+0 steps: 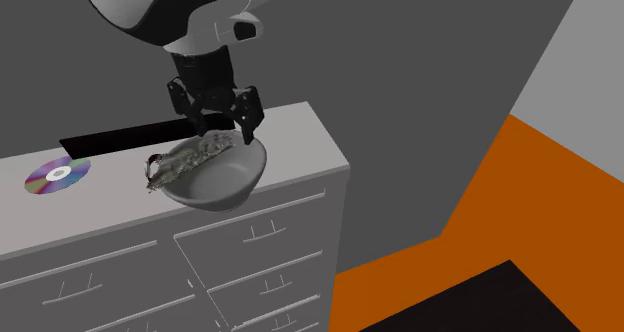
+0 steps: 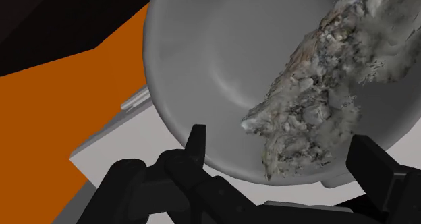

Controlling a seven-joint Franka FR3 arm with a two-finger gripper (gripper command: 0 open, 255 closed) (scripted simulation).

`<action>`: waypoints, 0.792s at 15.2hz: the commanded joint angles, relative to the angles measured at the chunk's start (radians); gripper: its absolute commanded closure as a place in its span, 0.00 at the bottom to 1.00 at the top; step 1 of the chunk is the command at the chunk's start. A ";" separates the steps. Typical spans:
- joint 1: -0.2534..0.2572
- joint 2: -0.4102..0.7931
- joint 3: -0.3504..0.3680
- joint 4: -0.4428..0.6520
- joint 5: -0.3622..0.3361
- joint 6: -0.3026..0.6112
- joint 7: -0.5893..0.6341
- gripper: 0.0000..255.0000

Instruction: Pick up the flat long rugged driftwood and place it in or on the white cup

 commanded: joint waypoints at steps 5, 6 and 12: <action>0.009 0.001 0.005 0.130 0.003 -0.129 -0.003 0.00; 0.009 0.001 0.005 0.130 0.003 -0.129 -0.003 0.00; 0.009 0.001 0.005 0.130 0.003 -0.129 -0.003 0.00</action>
